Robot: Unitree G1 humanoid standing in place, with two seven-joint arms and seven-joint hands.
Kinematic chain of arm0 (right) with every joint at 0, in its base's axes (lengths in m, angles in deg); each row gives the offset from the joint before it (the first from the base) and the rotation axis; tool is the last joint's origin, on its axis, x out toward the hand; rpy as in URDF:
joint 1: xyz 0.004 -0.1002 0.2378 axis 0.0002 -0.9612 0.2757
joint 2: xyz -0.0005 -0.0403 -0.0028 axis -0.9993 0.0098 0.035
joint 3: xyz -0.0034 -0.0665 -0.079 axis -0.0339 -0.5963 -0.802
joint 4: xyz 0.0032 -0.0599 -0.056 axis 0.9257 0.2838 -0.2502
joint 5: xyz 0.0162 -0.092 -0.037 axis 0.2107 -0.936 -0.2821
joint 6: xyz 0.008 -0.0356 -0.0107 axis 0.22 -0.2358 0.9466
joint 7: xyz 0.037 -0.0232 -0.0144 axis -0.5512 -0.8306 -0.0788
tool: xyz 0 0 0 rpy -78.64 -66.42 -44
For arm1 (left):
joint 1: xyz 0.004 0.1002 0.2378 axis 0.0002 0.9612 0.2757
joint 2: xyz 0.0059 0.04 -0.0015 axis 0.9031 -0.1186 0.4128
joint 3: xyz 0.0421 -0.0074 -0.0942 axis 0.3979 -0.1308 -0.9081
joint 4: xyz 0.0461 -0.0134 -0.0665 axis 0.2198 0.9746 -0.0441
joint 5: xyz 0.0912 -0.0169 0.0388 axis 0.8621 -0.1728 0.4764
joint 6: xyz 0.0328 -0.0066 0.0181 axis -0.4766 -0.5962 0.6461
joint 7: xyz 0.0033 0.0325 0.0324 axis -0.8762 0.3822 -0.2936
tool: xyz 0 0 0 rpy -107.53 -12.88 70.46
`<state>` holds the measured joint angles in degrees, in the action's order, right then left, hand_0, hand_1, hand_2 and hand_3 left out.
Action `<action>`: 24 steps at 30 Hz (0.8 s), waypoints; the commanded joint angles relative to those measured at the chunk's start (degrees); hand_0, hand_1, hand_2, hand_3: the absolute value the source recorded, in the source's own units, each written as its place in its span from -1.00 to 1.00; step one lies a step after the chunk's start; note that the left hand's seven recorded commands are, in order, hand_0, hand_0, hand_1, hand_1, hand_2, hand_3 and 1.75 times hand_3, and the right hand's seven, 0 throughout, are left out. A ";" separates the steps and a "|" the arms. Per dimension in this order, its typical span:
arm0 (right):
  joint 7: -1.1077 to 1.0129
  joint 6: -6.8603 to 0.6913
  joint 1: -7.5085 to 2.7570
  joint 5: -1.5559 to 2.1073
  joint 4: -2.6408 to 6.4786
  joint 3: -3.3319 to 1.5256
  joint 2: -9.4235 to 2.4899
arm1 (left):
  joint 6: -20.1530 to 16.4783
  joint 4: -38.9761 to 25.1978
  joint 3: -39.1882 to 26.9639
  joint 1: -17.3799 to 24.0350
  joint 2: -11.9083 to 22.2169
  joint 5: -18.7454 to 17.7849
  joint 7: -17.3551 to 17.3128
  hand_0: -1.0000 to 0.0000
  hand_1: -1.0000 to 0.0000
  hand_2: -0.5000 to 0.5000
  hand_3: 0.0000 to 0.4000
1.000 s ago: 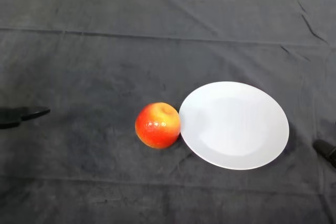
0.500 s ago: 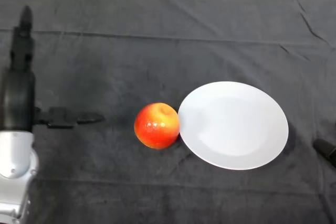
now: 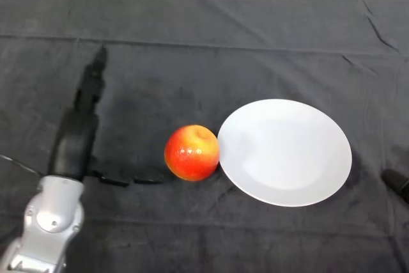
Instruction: Move the apple to the plate
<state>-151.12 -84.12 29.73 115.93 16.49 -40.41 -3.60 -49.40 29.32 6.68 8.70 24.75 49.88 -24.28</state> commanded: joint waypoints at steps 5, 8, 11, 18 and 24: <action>0.43 -0.04 1.16 -0.67 0.18 0.62 1.90 | -0.50 0.50 3.38 -1.65 -0.13 0.21 -0.75 1.00 1.00 0.00 -1.00; 0.45 -0.05 1.15 -0.67 0.16 0.64 1.90 | -0.10 1.90 4.85 -2.30 -0.18 -0.01 -0.91 1.00 1.00 0.00 -1.00; 0.46 -0.07 1.15 -0.67 0.14 0.66 1.90 | 0.21 3.13 6.17 -2.85 -0.22 -0.17 -1.02 1.00 1.00 0.00 -1.00; 0.48 -0.11 1.15 -0.68 0.14 0.70 1.90 | 0.95 5.99 8.82 -4.11 -0.40 -0.38 -0.99 1.00 1.00 0.00 -1.00; 0.47 -0.14 1.17 -0.68 0.16 0.72 1.91 | 1.53 8.47 10.82 -5.27 -0.75 -0.53 -0.64 1.00 1.00 0.00 -1.00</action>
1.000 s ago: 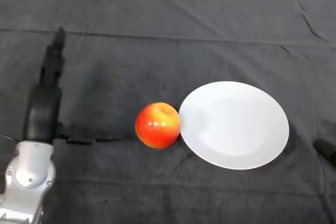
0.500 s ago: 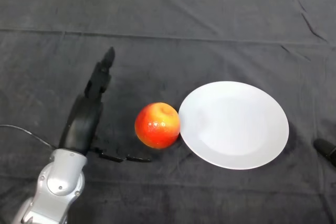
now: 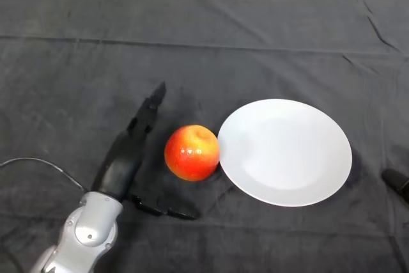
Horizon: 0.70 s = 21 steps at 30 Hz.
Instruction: Move the apple to the plate
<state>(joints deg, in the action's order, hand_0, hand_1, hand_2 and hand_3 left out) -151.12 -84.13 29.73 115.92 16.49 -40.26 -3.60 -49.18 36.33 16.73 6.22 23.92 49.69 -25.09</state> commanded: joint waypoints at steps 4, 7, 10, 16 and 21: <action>0.45 -0.15 1.18 -0.68 0.18 0.60 1.92 | 1.59 2.76 1.83 -3.49 -0.03 -0.64 0.30 1.00 1.00 0.00 -1.00; 0.44 -0.16 1.19 -0.69 0.20 0.61 1.93 | 1.66 3.42 2.46 -3.97 -0.09 -0.91 0.39 1.00 1.00 0.00 -1.00; 0.43 -0.17 1.20 -0.70 0.22 0.61 1.93 | 1.68 3.84 3.02 -4.34 -0.15 -1.16 0.59 1.00 1.00 0.00 -1.00; 0.40 -0.19 1.22 -0.71 0.26 0.63 1.94 | 1.98 4.61 3.87 -5.03 -0.19 -1.70 1.06 -0.28 -1.00 0.36 1.00; 0.38 -0.20 1.24 -0.73 0.29 0.64 1.96 | 2.81 5.81 4.11 -5.68 -0.11 -2.00 1.76 -1.00 -1.00 0.00 1.00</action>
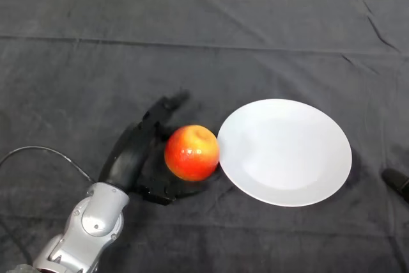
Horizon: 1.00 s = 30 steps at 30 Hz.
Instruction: Move the apple to the plate
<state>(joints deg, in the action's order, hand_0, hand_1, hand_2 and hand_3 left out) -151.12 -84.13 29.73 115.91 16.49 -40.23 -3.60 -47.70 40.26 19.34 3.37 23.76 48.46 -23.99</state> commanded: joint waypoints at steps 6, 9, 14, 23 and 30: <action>0.35 -0.20 1.26 -0.73 0.33 0.61 1.97 | 1.28 1.68 1.26 -3.27 0.67 -1.10 1.36 -1.00 -1.00 0.00 1.00; 0.33 -0.20 1.26 -0.74 0.35 0.61 1.97 | 0.66 0.21 0.50 -3.31 1.69 -1.60 1.02 -1.00 -1.00 0.00 1.00; 0.33 -0.20 1.27 -0.76 0.35 0.62 1.96 | -1.26 -4.08 -1.18 -3.04 3.52 -2.14 0.60 -1.00 -1.00 0.00 1.00; 0.36 -0.19 1.24 -0.78 0.29 0.64 1.93 | -5.57 -11.22 -2.10 -3.76 3.23 0.01 2.56 -1.00 -1.00 0.00 1.00; 0.39 -0.18 1.22 -0.79 0.24 0.65 1.91 | -6.84 -11.33 0.85 -5.88 -0.11 3.19 5.57 -1.00 -1.00 0.00 1.00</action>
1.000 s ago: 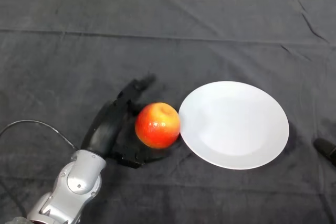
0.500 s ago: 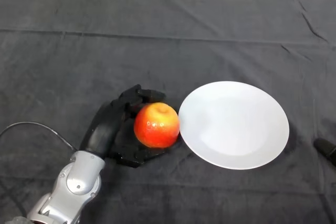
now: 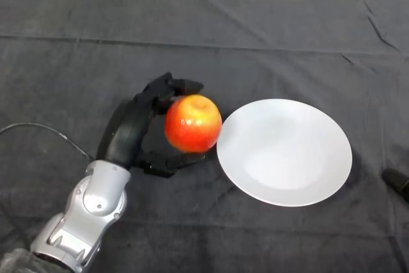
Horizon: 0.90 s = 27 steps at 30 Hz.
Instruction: Move the apple to the plate
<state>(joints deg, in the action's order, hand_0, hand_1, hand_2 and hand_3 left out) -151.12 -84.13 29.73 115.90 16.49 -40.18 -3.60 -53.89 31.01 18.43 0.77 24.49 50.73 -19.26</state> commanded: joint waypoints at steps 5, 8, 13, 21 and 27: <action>0.39 -0.17 1.22 -0.79 0.24 0.61 1.91 | -0.70 -0.33 5.09 -5.28 -2.95 1.90 2.27 -1.00 -1.00 0.00 1.00; 0.39 -0.18 1.22 -0.80 0.25 0.62 1.92 | -0.66 0.86 7.56 -6.40 -4.03 2.05 3.03 -1.00 -1.00 0.00 1.00; 0.36 -0.19 1.24 -0.81 0.28 0.62 1.94 | -0.50 2.65 11.81 -8.20 -5.20 1.45 3.77 -1.00 -1.00 0.00 1.00; 0.29 -0.21 1.29 -0.83 0.39 0.63 1.98 | 0.80 5.82 17.26 -10.87 -5.92 -0.58 3.71 -1.00 -1.00 0.00 1.00; 0.23 -0.22 1.33 -0.85 0.48 0.63 2.02 | 2.15 7.62 19.86 -11.97 -5.75 -1.96 3.24 -1.00 -1.00 0.00 1.00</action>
<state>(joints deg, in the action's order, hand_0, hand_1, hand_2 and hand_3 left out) -151.17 -84.15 29.85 115.90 16.48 -40.12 -3.57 -53.24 36.70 37.93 -7.90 18.22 49.33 -16.04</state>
